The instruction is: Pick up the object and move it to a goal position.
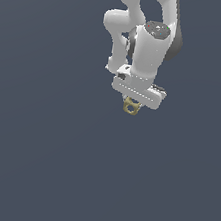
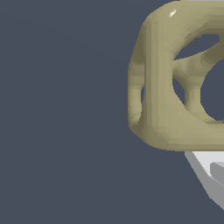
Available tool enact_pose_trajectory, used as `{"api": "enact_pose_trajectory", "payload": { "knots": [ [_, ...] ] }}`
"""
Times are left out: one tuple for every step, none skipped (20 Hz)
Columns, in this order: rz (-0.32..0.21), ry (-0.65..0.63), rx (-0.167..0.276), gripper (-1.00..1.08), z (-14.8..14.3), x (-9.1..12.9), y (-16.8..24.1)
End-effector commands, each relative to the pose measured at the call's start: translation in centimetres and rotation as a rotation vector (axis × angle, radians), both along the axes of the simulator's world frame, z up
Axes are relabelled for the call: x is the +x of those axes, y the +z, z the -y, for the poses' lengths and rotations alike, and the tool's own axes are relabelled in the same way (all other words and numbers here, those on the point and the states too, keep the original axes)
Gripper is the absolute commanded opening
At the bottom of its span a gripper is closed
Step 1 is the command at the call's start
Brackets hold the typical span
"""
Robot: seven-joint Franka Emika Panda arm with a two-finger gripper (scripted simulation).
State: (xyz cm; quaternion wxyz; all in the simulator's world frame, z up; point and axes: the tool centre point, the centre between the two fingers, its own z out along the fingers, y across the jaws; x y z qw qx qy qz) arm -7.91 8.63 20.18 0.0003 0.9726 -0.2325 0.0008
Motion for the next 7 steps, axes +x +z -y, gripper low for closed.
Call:
{"api": "enact_pose_trajectory", "payload": {
  "knots": [
    [-0.001, -0.001, -0.001, -1.0, -0.76, -0.37, 1.0],
    [-0.001, -0.001, -0.001, -1.0, -0.99, -0.46, 1.29],
    [-0.001, -0.001, -0.001, -1.0, -1.19, -0.52, 1.53],
    [-0.001, -0.001, 0.0, -1.0, -1.34, -0.55, 1.71],
    [-0.001, -0.001, 0.0, -1.0, -1.45, -0.57, 1.84],
    [-0.001, -0.001, 0.0, -1.0, -1.52, -0.58, 1.91],
    [-0.001, -0.001, 0.001, -1.0, -1.53, -0.57, 1.93]
  ]
}}
